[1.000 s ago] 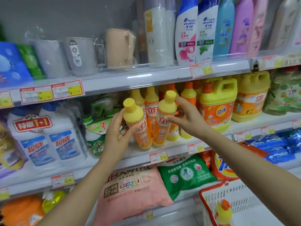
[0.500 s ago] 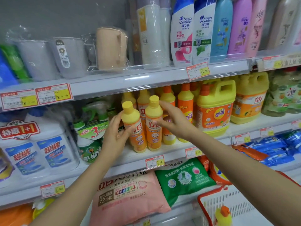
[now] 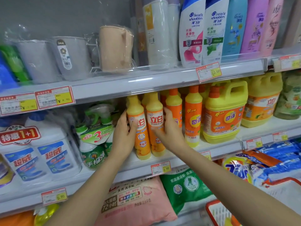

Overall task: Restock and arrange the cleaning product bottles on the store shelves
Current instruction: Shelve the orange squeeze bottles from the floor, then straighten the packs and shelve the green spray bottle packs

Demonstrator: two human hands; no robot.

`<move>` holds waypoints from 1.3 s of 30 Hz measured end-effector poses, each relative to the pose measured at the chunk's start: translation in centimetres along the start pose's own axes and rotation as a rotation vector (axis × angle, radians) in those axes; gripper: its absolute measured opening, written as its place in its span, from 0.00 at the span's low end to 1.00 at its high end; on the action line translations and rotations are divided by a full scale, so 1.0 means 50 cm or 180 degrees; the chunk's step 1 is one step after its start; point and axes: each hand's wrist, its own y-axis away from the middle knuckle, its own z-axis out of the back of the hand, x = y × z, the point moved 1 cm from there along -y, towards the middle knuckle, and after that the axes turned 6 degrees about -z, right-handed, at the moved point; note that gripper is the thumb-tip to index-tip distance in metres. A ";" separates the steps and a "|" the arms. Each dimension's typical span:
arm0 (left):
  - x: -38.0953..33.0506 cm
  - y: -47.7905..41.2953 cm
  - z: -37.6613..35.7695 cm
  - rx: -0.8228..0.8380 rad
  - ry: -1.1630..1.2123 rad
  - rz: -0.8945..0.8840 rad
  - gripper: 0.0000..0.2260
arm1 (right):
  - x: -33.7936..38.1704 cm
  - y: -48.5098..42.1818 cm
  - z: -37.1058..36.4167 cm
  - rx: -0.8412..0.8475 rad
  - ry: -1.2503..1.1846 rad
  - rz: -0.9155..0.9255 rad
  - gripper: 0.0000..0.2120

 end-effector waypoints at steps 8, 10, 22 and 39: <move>0.042 0.044 -0.038 0.0231 -0.0024 0.0806 0.42 | -0.060 0.038 -0.043 0.0024 0.0391 -0.0430 0.32; 0.050 0.042 -0.045 0.0207 0.0062 0.0821 0.37 | -0.061 0.035 -0.044 -0.0003 0.0451 -0.0413 0.31; 0.059 0.044 -0.059 0.0402 0.0289 0.0655 0.27 | -0.073 0.017 -0.069 0.0260 0.0061 -0.0559 0.31; 0.031 0.128 0.025 -0.0351 -0.0960 0.0030 0.19 | -0.017 0.077 -0.034 -0.0644 0.0318 0.0105 0.27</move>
